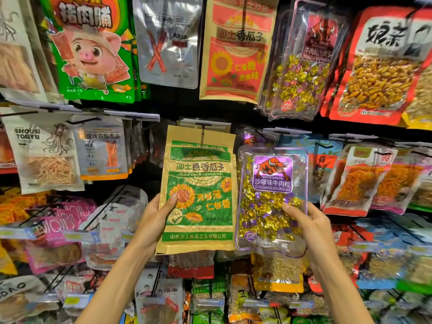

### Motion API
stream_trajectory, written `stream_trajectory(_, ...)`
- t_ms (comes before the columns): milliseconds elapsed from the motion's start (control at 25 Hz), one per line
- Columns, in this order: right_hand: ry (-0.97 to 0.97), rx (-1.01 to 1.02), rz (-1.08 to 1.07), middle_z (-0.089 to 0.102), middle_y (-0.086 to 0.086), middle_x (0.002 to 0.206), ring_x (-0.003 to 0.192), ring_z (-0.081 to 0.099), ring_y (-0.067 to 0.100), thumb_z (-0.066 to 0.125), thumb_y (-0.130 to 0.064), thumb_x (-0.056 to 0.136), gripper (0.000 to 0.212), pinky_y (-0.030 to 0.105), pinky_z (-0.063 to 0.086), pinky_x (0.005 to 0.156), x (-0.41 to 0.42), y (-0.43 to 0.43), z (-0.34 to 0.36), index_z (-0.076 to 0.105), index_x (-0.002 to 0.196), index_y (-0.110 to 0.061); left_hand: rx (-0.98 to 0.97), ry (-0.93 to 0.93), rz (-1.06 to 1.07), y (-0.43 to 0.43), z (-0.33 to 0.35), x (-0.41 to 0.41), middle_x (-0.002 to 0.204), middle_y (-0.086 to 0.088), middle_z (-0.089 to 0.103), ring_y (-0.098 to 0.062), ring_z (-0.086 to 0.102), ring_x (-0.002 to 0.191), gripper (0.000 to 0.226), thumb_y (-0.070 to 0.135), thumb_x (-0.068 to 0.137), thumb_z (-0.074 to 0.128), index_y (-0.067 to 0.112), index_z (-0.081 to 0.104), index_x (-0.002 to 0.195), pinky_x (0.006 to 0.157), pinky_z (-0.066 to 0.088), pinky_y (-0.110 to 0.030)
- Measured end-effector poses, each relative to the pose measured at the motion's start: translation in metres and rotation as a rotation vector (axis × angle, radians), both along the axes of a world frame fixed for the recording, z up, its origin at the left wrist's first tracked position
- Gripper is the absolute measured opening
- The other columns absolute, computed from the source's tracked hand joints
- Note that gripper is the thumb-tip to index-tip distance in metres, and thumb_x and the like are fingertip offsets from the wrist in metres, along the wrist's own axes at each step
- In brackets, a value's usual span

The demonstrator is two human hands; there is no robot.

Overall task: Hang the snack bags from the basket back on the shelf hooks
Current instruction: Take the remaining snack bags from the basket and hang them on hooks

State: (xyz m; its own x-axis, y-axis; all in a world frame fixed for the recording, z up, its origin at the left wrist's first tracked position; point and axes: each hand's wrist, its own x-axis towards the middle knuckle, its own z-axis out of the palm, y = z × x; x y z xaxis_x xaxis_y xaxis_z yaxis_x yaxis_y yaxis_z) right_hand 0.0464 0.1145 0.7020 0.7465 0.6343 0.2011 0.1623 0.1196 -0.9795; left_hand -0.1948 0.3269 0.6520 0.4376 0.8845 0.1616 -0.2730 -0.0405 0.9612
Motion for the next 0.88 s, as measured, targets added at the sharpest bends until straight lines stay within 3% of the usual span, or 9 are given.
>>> stream_trajectory(80, 0.006, 0.003, -0.004, 0.075, -0.005, 0.093, 0.089, 0.069, 0.015, 0.076, -0.029, 0.083, 0.02, 0.031, 0.052, 0.075, 0.007, 0.01, 0.004, 0.072, 0.098, -0.016, 0.023, 0.046, 0.007, 0.011, -0.001, 0.005, 0.137, 0.011, 0.059, -0.01, 0.051, 0.129, 0.076, 0.063, 0.078, 0.068, 0.025, 0.049, 0.142, 0.112, 0.037, -0.04)
stream_trajectory(200, 0.027, 0.018, 0.001, 0.076, -0.004, 0.1, 0.091, 0.069, 0.012, 0.075, -0.03, 0.084, 0.021, 0.032, 0.053, 0.076, 0.012, 0.021, 0.01, 0.072, 0.103, -0.021, 0.038, 0.049, 0.011, 0.027, -0.001, 0.015, 0.137, 0.01, 0.058, -0.01, 0.05, 0.129, 0.074, 0.059, 0.079, 0.066, 0.024, 0.049, 0.142, 0.113, 0.036, -0.039)
stream_trajectory(400, 0.029, 0.041, 0.018, 0.075, -0.006, 0.096, 0.067, 0.07, 0.0, 0.072, -0.029, 0.089, 0.026, 0.026, 0.049, 0.07, 0.014, 0.03, 0.012, 0.069, 0.112, -0.017, 0.024, 0.031, 0.009, 0.047, -0.004, 0.029, 0.143, 0.009, 0.052, -0.011, 0.045, 0.133, 0.075, 0.055, 0.085, 0.066, 0.023, 0.04, 0.148, 0.115, 0.032, -0.04)
stream_trajectory(520, 0.036, 0.054, 0.032, 0.073, -0.007, 0.108, 0.095, 0.07, 0.008, 0.075, -0.038, 0.085, 0.04, 0.028, 0.052, 0.079, 0.02, 0.032, 0.004, 0.067, 0.12, -0.02, 0.025, 0.019, -0.006, 0.052, -0.003, 0.034, 0.137, 0.01, 0.058, -0.01, 0.05, 0.129, 0.074, 0.055, 0.082, 0.069, 0.023, 0.045, 0.144, 0.11, 0.038, -0.036)
stream_trajectory(640, 0.05, 0.04, 0.037, 0.067, -0.006, 0.125, 0.115, 0.062, 0.015, 0.077, -0.05, 0.078, 0.065, 0.042, 0.049, 0.099, 0.024, 0.032, -0.001, 0.06, 0.134, -0.02, 0.042, 0.043, 0.01, 0.051, -0.004, 0.036, 0.121, 0.016, 0.063, 0.0, 0.056, 0.115, 0.04, 0.035, 0.096, 0.06, 0.024, 0.053, 0.133, 0.09, 0.044, -0.021)
stream_trajectory(760, 0.032, 0.041, 0.035, 0.071, -0.005, 0.118, 0.105, 0.068, 0.014, 0.076, -0.048, 0.081, 0.055, 0.042, 0.052, 0.096, 0.029, 0.038, -0.003, 0.064, 0.127, -0.02, 0.057, 0.065, 0.032, 0.053, -0.012, 0.037, 0.129, 0.012, 0.061, -0.006, 0.054, 0.121, 0.052, 0.045, 0.092, 0.062, 0.024, 0.05, 0.139, 0.101, 0.042, -0.03)
stream_trajectory(880, 0.041, 0.05, 0.043, 0.074, -0.005, 0.108, 0.087, 0.071, 0.01, 0.074, -0.037, 0.087, 0.037, 0.029, 0.057, 0.08, 0.034, 0.05, -0.006, 0.066, 0.118, -0.019, 0.039, 0.066, 0.043, 0.058, -0.022, 0.038, 0.143, 0.01, 0.052, -0.011, 0.047, 0.132, 0.076, 0.061, 0.082, 0.068, 0.026, 0.044, 0.145, 0.111, 0.037, -0.039)
